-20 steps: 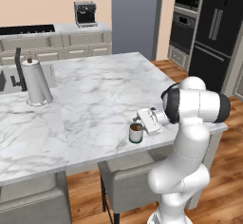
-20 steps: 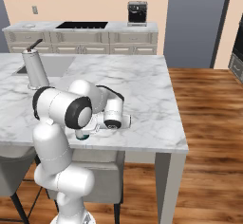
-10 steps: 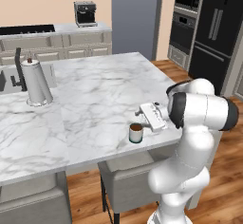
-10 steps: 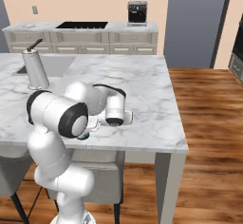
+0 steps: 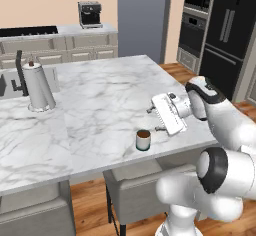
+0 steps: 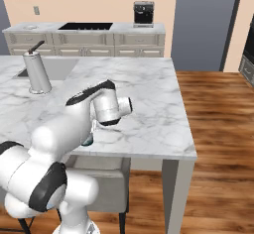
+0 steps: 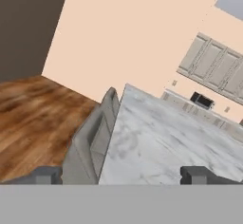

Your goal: Pick up the marshmallow and place it in the cup of hot chocolate on the dining counter.

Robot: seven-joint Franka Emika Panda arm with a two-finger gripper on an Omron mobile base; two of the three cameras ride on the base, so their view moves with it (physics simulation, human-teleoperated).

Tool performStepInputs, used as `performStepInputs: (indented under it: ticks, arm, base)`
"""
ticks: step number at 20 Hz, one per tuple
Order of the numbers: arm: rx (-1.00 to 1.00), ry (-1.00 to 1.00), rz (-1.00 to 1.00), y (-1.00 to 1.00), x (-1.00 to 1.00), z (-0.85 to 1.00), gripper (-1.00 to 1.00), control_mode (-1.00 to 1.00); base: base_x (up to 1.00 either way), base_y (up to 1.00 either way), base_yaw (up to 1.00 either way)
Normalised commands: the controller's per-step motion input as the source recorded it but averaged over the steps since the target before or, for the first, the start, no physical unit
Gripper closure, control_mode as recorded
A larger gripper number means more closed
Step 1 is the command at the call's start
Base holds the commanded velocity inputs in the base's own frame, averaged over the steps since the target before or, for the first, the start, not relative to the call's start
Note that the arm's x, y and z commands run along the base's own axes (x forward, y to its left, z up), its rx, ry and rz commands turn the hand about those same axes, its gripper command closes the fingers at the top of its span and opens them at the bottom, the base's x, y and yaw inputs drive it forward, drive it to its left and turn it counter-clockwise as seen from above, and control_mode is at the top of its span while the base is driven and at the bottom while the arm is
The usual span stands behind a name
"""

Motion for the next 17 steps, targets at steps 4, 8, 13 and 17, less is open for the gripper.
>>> performStepInputs:
  ticks: [4,8,13,17]
  arm:
    - [-0.01,-0.01,-0.38,0.24,-0.72,0.89,-1.00,-1.00]
    - [-0.01,-0.04,-0.32,0.21,-0.96,0.70,-1.00,-1.00]
    - [-0.02,-0.01,-0.21,0.10,-1.00,0.49,-1.00,-1.00]
    - [0.00,-0.01,-0.05,-0.01,-1.00,0.03,-1.00,-1.00]
  base:
    - [0.00,0.00,0.00]
    - [0.00,0.00,0.00]
    - [0.00,0.00,0.00]
    - [0.00,0.00,0.00]
